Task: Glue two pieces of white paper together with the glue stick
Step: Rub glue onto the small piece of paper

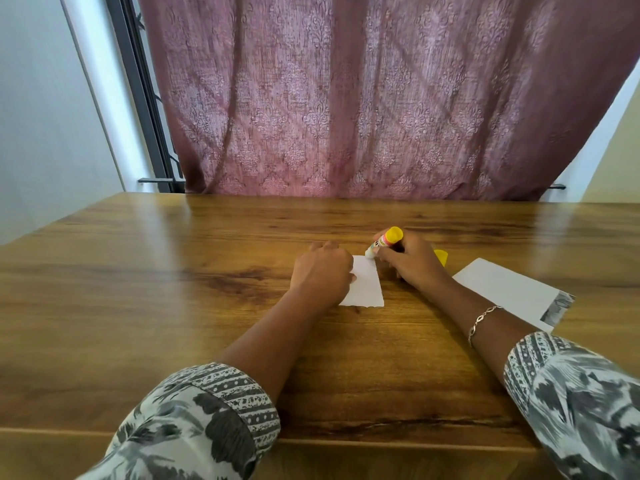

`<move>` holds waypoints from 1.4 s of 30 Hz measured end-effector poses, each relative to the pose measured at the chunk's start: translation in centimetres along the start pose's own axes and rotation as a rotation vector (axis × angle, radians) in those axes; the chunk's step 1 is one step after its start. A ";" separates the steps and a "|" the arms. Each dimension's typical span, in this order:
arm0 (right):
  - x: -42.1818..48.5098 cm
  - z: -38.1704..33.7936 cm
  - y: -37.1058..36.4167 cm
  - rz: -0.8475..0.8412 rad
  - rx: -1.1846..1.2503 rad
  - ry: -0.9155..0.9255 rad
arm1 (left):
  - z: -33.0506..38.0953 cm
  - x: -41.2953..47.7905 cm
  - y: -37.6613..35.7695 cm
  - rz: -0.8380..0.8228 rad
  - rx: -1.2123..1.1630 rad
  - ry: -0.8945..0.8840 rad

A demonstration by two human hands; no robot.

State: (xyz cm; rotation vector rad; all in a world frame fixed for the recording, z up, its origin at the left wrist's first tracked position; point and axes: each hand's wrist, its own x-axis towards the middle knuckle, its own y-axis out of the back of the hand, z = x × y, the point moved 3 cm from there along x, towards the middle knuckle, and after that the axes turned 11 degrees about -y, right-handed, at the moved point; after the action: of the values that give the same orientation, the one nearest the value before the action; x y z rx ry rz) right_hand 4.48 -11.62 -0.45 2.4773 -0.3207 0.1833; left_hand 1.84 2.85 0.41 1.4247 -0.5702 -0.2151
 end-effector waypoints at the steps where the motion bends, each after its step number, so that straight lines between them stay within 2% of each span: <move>1: -0.1 0.0 0.0 -0.003 0.006 0.002 | 0.0 0.0 0.0 0.002 -0.004 0.000; 42: -6.9 -0.5 2.1 -0.143 0.065 0.009 | -0.3 -0.2 0.0 0.051 -0.058 -0.002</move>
State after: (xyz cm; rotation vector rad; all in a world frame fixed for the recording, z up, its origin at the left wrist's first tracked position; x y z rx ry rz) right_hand -2.75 -11.68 -0.29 2.5509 -0.1352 0.1475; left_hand 1.75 3.19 0.38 1.3524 -0.5966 -0.1914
